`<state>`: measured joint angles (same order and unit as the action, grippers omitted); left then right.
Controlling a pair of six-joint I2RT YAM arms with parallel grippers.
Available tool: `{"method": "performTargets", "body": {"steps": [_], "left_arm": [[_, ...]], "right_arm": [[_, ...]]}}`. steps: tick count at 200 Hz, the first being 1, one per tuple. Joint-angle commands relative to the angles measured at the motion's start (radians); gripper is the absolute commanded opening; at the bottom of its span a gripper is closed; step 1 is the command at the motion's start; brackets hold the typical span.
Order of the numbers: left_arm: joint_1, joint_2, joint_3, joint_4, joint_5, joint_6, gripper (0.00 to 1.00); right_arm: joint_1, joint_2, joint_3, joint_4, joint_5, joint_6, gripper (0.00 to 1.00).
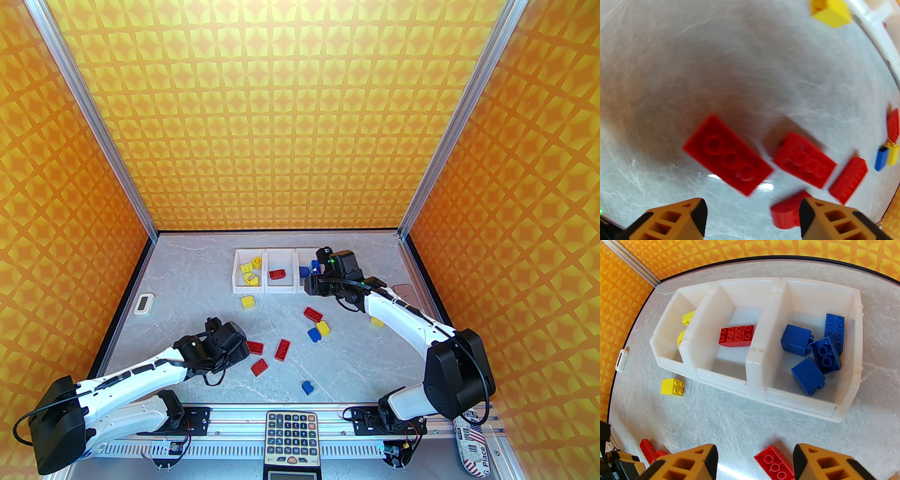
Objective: Sort the legos into containers by color
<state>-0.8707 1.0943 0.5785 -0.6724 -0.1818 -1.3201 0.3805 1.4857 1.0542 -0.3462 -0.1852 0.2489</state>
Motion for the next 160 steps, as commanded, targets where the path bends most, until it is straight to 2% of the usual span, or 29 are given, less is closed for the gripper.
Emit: {"method": "performTargets", "body": {"steps": [1, 44, 66, 126, 160], "left_arm": [[0.004, -0.004, -0.032, 0.061, -0.039, -0.055, 0.73], [0.04, -0.002, -0.056, 0.108, -0.038, -0.039, 0.75], [0.09, 0.004, -0.079, 0.164, -0.019, -0.006, 0.76], [0.133, 0.113, -0.049, 0.218, 0.035, 0.067, 0.7], [0.133, 0.163, -0.024, 0.222, 0.046, 0.084, 0.62]], "right_arm": [[0.009, -0.018, -0.011, 0.013, -0.024, 0.0, 0.58], [0.011, -0.021, -0.011, 0.009, -0.026, -0.003, 0.58], [0.013, -0.031, -0.011, 0.007, -0.025, -0.005, 0.58], [0.012, -0.052, -0.011, -0.005, -0.02, -0.011, 0.58], [0.014, -0.063, -0.012, -0.01, -0.016, -0.013, 0.58]]}}
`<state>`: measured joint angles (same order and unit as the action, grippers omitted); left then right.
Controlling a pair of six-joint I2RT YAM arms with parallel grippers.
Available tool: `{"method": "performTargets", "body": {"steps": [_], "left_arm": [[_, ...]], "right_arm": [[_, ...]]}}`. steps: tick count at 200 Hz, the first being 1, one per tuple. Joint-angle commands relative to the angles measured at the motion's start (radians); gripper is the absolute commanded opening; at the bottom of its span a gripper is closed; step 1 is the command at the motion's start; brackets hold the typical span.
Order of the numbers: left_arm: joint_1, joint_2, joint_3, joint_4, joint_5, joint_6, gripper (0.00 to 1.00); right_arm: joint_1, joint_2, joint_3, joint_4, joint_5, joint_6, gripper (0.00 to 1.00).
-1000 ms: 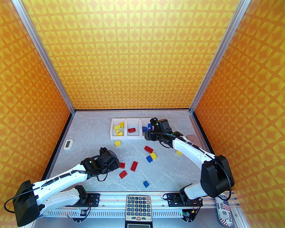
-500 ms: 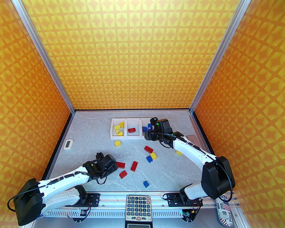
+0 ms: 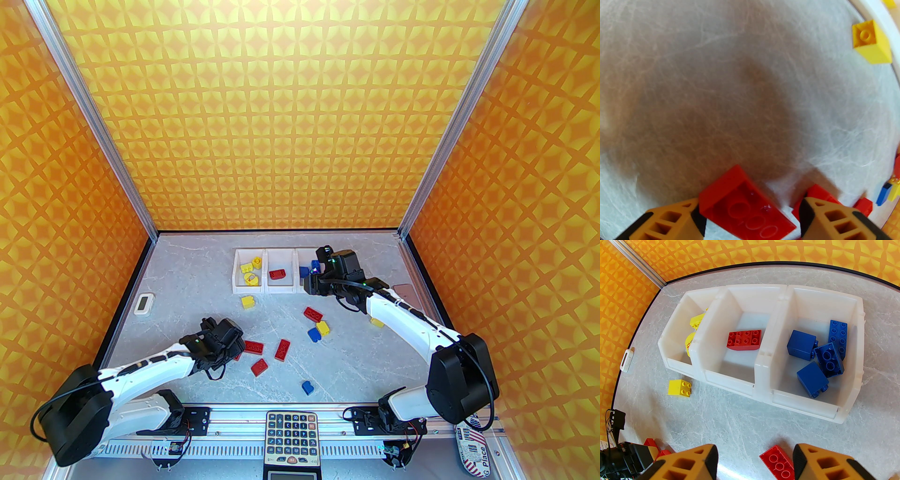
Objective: Sort the legos into containers by color
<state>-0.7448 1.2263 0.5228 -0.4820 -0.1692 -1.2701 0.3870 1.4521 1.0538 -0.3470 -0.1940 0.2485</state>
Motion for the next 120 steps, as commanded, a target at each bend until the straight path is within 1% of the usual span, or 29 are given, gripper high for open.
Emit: {"method": "performTargets", "body": {"steps": [1, 12, 40, 69, 93, 120], "left_arm": [[0.007, 0.032, 0.032, 0.032, 0.033, 0.035, 0.62], [0.007, 0.042, 0.034, 0.037, 0.033, 0.043, 0.58], [0.007, 0.077, 0.046, 0.038, 0.034, 0.061, 0.45], [0.007, 0.126, 0.078, 0.03, 0.032, 0.097, 0.37], [0.01, 0.155, 0.148, -0.016, 0.016, 0.153, 0.33], [0.03, 0.184, 0.267, -0.089, -0.002, 0.253, 0.32]], "right_arm": [[0.007, -0.03, -0.012, -0.009, -0.007, -0.013, 0.58], [0.008, -0.032, -0.011, -0.011, -0.005, -0.014, 0.58], [0.007, -0.032, -0.011, -0.012, -0.003, -0.013, 0.58], [0.008, -0.034, -0.011, -0.014, -0.001, -0.014, 0.58], [0.008, -0.036, -0.013, -0.013, 0.004, -0.013, 0.58], [0.007, -0.033, -0.019, -0.007, 0.013, -0.011, 0.57]]}}
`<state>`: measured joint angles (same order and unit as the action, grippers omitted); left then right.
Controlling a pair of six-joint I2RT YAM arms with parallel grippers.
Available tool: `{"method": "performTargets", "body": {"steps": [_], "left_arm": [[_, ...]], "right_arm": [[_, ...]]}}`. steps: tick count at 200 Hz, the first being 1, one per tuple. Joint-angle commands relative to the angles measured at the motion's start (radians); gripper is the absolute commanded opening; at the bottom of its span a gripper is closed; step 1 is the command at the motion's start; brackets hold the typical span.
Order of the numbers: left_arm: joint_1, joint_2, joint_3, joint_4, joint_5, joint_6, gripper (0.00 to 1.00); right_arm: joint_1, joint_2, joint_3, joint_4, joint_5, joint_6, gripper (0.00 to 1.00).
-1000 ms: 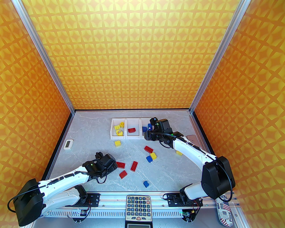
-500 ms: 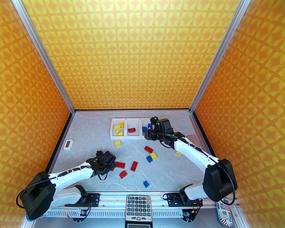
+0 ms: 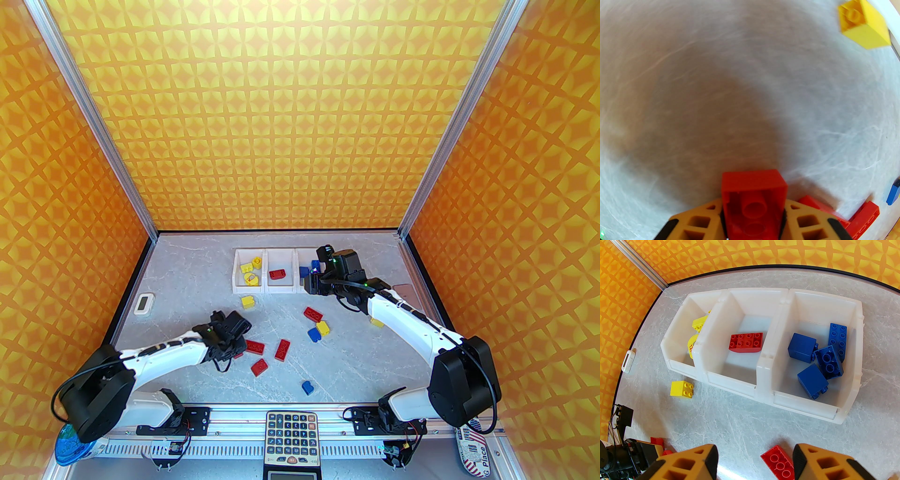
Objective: Sort the legos into containers by color
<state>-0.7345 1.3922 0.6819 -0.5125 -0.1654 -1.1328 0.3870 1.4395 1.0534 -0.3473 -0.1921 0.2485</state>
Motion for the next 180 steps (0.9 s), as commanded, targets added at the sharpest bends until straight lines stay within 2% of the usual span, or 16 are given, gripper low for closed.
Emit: {"method": "performTargets", "body": {"steps": [1, 60, 81, 85, 104, 134, 165, 180], "left_arm": [[0.021, 0.018, 0.114, -0.061, -0.005, 0.12, 0.32], [0.069, 0.168, 0.48, -0.106, -0.007, 0.363, 0.32], [0.07, 0.273, 0.64, -0.13, -0.006, 0.446, 0.31], [0.098, 0.294, 0.67, -0.135, -0.005, 0.464, 0.32], [0.113, 0.418, 0.843, -0.178, 0.013, 0.553, 0.34], [0.141, 0.628, 1.181, -0.294, 0.036, 0.649, 0.36], [0.176, 0.821, 1.453, -0.383, 0.143, 0.707, 0.5], [0.186, 0.887, 1.555, -0.422, 0.18, 0.727, 0.64]], "right_arm": [[0.007, -0.021, -0.019, -0.007, 0.011, -0.012, 0.58], [0.007, -0.026, -0.034, 0.008, 0.017, -0.006, 0.58], [0.007, -0.022, -0.038, 0.013, 0.025, -0.005, 0.58], [0.007, -0.022, -0.039, 0.014, 0.026, -0.006, 0.57], [0.007, -0.016, -0.039, 0.016, 0.021, -0.005, 0.58], [0.007, -0.005, -0.035, 0.015, 0.016, -0.003, 0.57], [0.007, -0.019, -0.039, 0.014, 0.025, -0.004, 0.58], [0.007, -0.022, -0.038, 0.011, 0.028, -0.006, 0.58]]}}
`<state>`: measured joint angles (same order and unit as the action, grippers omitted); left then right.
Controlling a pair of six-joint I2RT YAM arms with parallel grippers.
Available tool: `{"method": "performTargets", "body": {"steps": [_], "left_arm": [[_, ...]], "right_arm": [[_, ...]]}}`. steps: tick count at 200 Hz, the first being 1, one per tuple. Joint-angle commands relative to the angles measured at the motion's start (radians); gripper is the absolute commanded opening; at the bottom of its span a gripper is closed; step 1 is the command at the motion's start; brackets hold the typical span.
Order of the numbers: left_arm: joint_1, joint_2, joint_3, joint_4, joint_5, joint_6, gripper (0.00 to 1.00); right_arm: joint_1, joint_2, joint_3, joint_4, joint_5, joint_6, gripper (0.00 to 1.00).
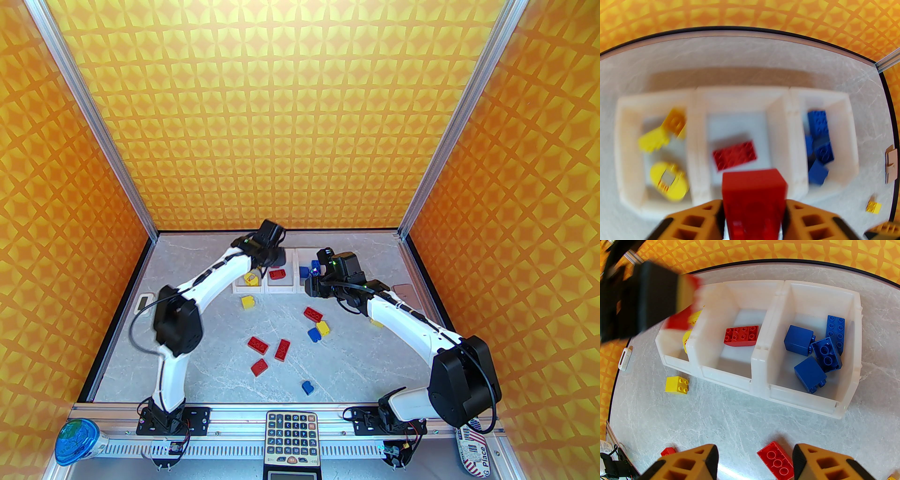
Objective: Sort the legos into containers by color
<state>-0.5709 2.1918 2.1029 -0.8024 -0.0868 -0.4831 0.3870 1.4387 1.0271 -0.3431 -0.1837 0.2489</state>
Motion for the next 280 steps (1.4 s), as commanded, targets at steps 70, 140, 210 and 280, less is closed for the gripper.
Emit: {"method": "performTargets", "body": {"steps": [70, 140, 210, 280], "left_arm": [[0.023, -0.08, -0.067, -0.044, 0.115, 0.074, 0.74], [0.022, -0.307, -0.393, 0.05, 0.108, 0.061, 0.73], [-0.017, -0.623, -0.814, 0.164, 0.109, 0.102, 0.73], [-0.063, -0.875, -1.112, 0.228, 0.108, 0.019, 0.73]], "right_arm": [[0.009, -0.011, -0.01, 0.009, 0.008, -0.007, 0.57], [0.026, 0.013, -0.002, -0.008, 0.04, -0.036, 0.58], [0.059, 0.053, -0.031, -0.132, 0.055, -0.12, 0.62], [0.094, 0.153, -0.062, -0.143, 0.083, -0.116, 0.71]]}}
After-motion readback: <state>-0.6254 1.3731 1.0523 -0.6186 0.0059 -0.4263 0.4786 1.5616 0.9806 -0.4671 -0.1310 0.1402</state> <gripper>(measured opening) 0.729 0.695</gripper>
